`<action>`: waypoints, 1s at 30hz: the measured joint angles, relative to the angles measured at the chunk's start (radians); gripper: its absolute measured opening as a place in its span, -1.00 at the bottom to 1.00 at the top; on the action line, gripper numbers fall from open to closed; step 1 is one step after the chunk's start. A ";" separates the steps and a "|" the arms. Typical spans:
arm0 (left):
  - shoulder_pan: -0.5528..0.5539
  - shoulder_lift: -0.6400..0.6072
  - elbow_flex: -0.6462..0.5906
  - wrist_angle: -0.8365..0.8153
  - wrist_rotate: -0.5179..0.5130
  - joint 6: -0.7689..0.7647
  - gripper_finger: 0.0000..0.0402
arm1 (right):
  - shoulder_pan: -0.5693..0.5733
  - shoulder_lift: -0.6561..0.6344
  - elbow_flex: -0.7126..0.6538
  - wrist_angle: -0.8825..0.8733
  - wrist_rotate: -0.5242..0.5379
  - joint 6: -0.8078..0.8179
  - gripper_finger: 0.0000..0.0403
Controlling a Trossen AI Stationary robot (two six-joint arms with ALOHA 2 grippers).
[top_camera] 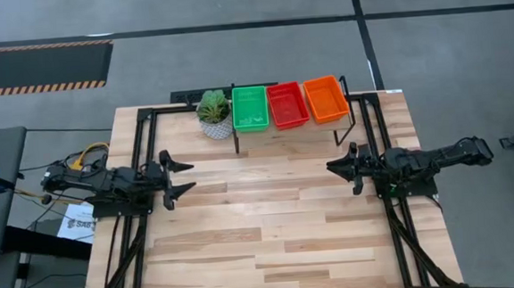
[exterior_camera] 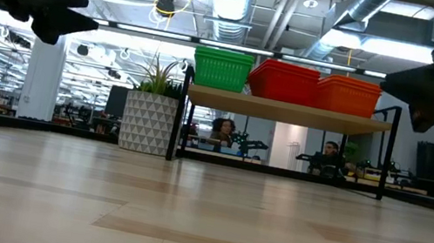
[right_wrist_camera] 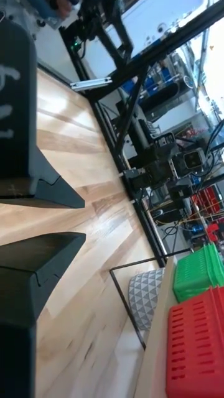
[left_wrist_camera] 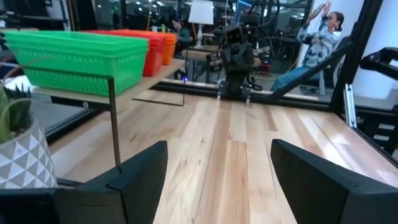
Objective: Stack baskets on shelf by color
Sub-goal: Return to Home Position
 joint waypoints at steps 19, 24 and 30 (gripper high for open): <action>0.000 -0.016 -0.028 0.092 0.050 0.169 0.36 | 0.000 0.000 0.000 -0.003 0.000 -0.010 -0.52; 0.000 -0.016 -0.045 0.126 0.250 0.188 0.36 | 0.000 0.000 0.000 -0.003 0.001 -0.010 -0.52; -0.001 -0.015 -0.045 0.118 0.451 0.155 0.36 | 0.000 0.000 0.000 -0.002 0.001 -0.010 -0.52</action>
